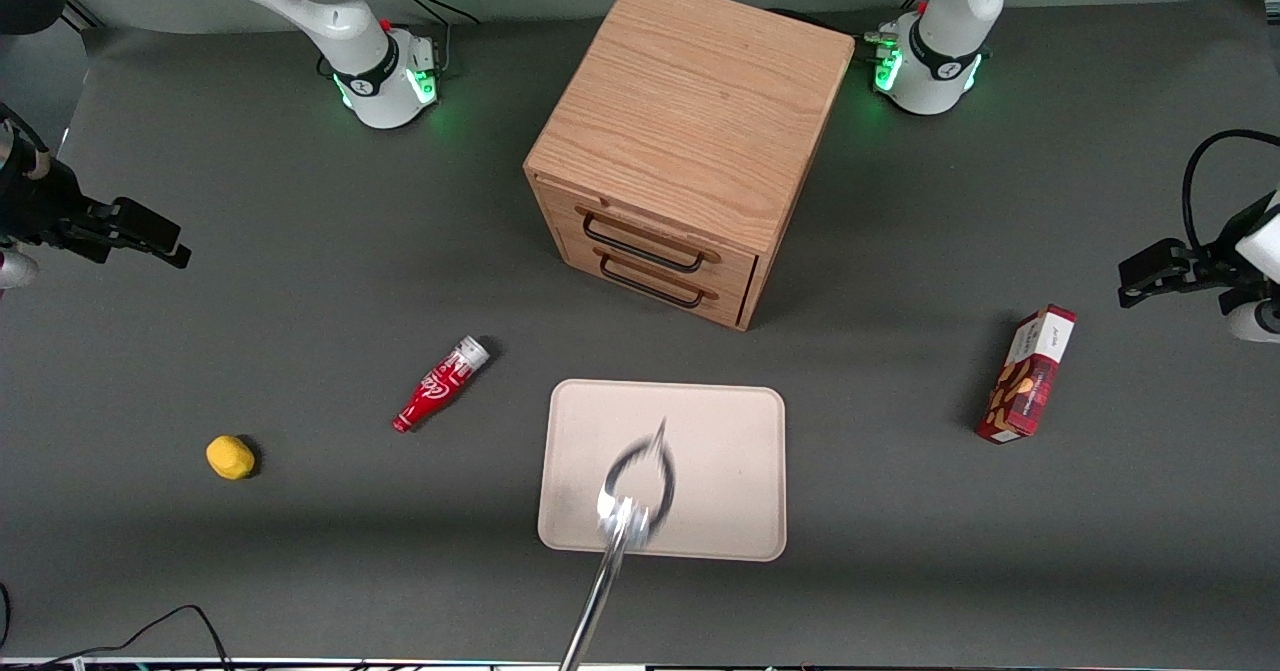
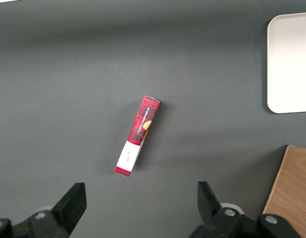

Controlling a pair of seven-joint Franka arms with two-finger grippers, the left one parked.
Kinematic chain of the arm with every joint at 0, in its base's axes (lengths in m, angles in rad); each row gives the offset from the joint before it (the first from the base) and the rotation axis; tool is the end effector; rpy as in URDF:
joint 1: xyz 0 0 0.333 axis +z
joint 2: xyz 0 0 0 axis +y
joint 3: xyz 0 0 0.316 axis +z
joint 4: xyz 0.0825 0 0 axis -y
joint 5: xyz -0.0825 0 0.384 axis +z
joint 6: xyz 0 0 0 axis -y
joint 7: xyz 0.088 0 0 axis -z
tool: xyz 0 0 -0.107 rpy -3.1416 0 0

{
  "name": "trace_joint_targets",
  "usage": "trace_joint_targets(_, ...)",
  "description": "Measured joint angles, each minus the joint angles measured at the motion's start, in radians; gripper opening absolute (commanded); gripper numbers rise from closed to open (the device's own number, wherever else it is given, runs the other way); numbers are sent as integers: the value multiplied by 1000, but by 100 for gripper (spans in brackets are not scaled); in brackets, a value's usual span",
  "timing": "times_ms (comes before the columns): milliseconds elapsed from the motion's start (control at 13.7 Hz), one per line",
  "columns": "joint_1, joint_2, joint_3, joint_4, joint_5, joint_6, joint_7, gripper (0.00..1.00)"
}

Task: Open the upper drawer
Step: 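Move the right gripper toward the upper drawer's black handle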

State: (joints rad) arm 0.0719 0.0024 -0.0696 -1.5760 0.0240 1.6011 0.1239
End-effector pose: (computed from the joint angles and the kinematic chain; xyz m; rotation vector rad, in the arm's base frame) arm 0.5583 0.0038 0.6234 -3.1104 0.1901 -0.0330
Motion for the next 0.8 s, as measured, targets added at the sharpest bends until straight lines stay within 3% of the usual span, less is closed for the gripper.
trace_joint_targets(293, 4, 7, 50, 17, 0, -16, -15, 100)
trace_joint_targets(805, 24, 139, 462, 115, -1, -46, -123, 100)
